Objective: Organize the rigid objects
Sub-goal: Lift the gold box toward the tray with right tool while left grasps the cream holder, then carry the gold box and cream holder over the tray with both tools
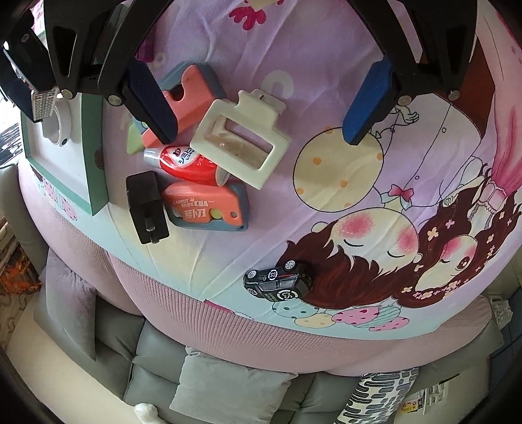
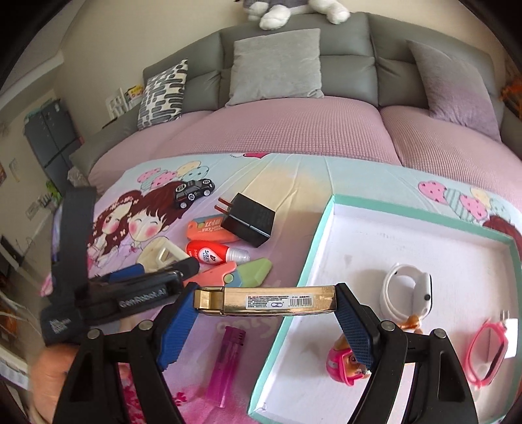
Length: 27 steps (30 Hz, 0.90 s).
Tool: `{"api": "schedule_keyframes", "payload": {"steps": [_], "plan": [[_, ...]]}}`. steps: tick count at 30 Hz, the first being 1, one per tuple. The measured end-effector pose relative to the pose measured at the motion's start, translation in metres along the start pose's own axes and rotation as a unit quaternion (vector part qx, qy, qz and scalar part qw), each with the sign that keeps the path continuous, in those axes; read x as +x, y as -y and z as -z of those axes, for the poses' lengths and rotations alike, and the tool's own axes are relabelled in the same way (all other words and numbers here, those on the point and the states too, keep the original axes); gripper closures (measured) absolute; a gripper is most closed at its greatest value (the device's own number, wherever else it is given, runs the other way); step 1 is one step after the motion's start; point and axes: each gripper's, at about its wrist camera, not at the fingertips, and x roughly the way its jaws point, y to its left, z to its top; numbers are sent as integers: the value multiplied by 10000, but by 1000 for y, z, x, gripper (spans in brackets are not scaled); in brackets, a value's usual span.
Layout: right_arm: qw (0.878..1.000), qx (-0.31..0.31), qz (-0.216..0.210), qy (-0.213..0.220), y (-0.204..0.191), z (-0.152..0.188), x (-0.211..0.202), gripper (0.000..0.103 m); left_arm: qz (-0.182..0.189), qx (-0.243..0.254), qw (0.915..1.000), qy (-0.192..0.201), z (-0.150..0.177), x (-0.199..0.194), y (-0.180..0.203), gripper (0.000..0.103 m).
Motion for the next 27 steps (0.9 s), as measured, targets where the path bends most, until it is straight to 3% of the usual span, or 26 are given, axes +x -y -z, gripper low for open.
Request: {"api": "schedule_keyframes", "payload": {"steps": [1, 5, 7, 19, 27], "plan": [[9999, 94, -35, -3, 2, 0, -1, 20, -61, 28, 10000, -6, 0, 0, 2, 15], [9998, 190, -31, -31, 6, 2, -2, 20, -147, 181, 9997, 19, -1, 0, 8, 23], [9997, 227, -4, -46, 8, 3, -2, 20, -117, 170, 9998, -36, -1, -2, 8, 45], [9993, 313, 26, 182, 20, 5, -13, 20, -423, 78, 9983, 394, -7, -30, 3, 46], [9945, 583, 392, 772, 47, -1, -47, 20, -268, 324, 9925, 1146, -14, -84, 21, 46]]}}
